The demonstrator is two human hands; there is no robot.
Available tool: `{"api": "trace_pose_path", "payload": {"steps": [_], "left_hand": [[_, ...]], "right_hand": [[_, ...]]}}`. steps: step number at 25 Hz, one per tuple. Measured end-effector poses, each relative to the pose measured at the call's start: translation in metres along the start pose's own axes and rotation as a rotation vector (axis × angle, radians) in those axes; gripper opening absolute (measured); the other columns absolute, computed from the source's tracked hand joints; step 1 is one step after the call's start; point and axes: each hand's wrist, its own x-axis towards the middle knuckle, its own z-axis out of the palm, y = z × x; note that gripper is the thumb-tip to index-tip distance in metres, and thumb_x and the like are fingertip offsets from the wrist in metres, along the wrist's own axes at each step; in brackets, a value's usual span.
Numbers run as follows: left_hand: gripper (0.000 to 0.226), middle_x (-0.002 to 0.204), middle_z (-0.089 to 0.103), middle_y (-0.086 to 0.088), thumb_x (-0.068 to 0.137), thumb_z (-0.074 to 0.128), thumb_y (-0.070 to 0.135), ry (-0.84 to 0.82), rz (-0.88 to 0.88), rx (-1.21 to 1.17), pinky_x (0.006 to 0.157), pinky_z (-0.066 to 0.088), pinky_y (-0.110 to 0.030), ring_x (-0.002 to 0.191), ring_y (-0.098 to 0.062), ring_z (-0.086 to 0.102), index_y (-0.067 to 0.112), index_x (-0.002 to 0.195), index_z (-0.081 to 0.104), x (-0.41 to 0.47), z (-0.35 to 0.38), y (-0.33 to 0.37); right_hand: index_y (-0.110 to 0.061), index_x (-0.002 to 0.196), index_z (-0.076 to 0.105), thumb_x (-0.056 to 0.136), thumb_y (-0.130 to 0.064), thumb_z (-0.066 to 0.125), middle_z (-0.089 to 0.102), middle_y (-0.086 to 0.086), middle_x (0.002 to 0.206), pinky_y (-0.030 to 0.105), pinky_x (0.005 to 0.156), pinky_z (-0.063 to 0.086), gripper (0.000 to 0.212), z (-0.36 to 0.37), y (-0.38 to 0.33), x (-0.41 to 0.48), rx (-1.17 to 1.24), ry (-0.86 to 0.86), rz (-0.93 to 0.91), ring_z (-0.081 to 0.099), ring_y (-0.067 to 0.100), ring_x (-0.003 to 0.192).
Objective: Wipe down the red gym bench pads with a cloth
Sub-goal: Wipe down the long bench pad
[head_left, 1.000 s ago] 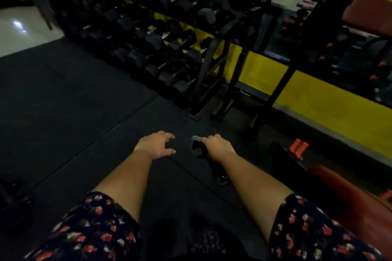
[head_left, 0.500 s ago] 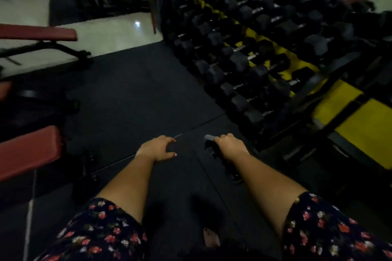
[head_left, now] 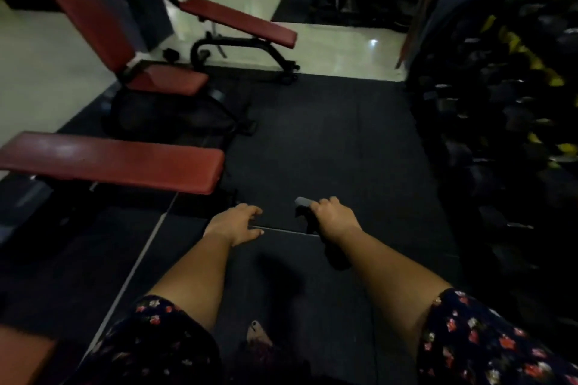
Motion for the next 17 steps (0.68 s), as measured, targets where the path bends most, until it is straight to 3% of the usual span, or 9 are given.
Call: {"api": "trace_pose_path", "payload": {"steps": [6, 17], "left_hand": [[0.059, 0.136, 0.051, 0.008, 0.085, 0.067, 0.045, 0.056, -0.17, -0.068, 0.099, 0.043, -0.035, 0.126, -0.015, 0.05, 0.032, 0.139, 0.046, 0.044, -0.061, -0.105], [0.059, 0.14, 0.047, 0.004, 0.087, 0.065, 0.044, 0.157, -0.524, -0.198, 0.102, 0.044, -0.042, 0.125, -0.02, 0.051, 0.035, 0.141, 0.044, 0.061, -0.127, -0.24]], "right_hand": [[-0.015, 0.136, 0.042, 0.098, -0.018, 0.052, 0.05, 0.008, 0.129, 0.039, 0.084, 0.047, 0.04, -0.041, -0.063, 0.145, -0.041, -0.027, -0.154, 0.041, 0.027, 0.119], [-0.015, 0.137, 0.041, 0.096, -0.005, 0.042, 0.05, 0.01, 0.129, 0.042, 0.087, 0.047, 0.042, -0.09, -0.217, 0.307, -0.16, -0.013, -0.548, 0.041, 0.03, 0.123]]}}
